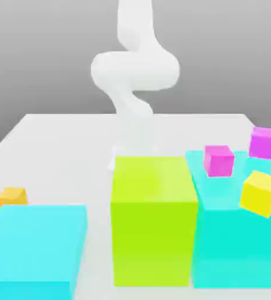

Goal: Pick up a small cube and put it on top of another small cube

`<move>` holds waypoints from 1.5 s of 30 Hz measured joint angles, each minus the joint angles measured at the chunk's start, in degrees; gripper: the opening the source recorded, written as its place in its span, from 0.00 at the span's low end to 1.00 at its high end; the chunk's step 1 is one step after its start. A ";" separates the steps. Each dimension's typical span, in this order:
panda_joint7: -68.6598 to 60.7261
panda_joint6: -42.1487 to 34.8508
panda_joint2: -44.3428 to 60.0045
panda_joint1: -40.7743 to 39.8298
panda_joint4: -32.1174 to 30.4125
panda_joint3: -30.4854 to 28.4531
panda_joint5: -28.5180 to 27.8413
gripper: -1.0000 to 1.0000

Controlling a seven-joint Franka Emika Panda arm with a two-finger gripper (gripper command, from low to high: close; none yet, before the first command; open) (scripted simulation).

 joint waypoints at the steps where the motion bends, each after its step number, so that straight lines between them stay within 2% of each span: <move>1: 2.26 0.62 1.24 -0.93 -0.55 -0.51 0.98 0.50; 14: 30.46 7.60 16.55 -12.44 -6.93 -4.40 11.12 0.50; 25: 57.34 13.78 29.12 -22.05 -12.36 -6.33 15.23 0.50; 34: 82.66 19.63 38.37 -29.92 -17.07 -8.83 13.94 0.50; 42: 109.21 25.22 45.26 -37.00 -21.47 -13.05 7.11 0.50; 45: 109.21 25.22 45.25 -37.22 -21.47 -13.05 7.11 0.50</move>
